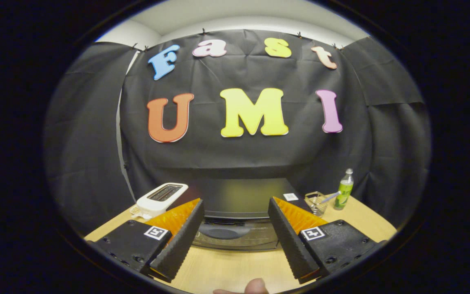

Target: Open the toaster oven, put the food inside, and close the toaster oven door.

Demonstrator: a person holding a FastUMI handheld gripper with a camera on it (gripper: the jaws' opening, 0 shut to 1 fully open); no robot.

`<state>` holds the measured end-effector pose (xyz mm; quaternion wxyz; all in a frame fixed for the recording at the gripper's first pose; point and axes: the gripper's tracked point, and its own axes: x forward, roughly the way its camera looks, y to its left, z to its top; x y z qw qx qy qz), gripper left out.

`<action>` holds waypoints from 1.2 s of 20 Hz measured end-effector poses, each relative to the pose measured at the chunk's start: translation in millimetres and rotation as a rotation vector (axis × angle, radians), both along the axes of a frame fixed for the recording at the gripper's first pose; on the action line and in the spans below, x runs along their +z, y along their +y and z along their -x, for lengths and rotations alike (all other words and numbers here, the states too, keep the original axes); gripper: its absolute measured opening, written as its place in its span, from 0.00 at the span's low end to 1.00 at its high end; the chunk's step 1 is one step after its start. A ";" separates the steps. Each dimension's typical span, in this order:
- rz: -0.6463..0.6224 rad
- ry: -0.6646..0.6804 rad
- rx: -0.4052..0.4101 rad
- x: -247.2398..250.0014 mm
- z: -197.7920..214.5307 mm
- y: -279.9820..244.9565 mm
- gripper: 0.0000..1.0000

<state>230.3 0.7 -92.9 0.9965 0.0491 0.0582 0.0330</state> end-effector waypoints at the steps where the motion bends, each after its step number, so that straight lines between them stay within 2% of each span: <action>1: 0.007 0.012 -0.009 -10.3 -13.6 2.9 1.00; 5: -0.015 0.069 -0.014 -50.9 -45.3 18.2 1.00; 8: -0.011 0.092 -0.043 -70.5 -55.7 14.5 1.00; 11: -0.055 0.104 -0.031 -78.8 -56.4 16.5 1.00; 17: -0.020 0.096 0.013 -84.7 -31.8 17.1 1.00; 24: 0.041 0.147 -0.013 -118.7 28.2 17.7 1.00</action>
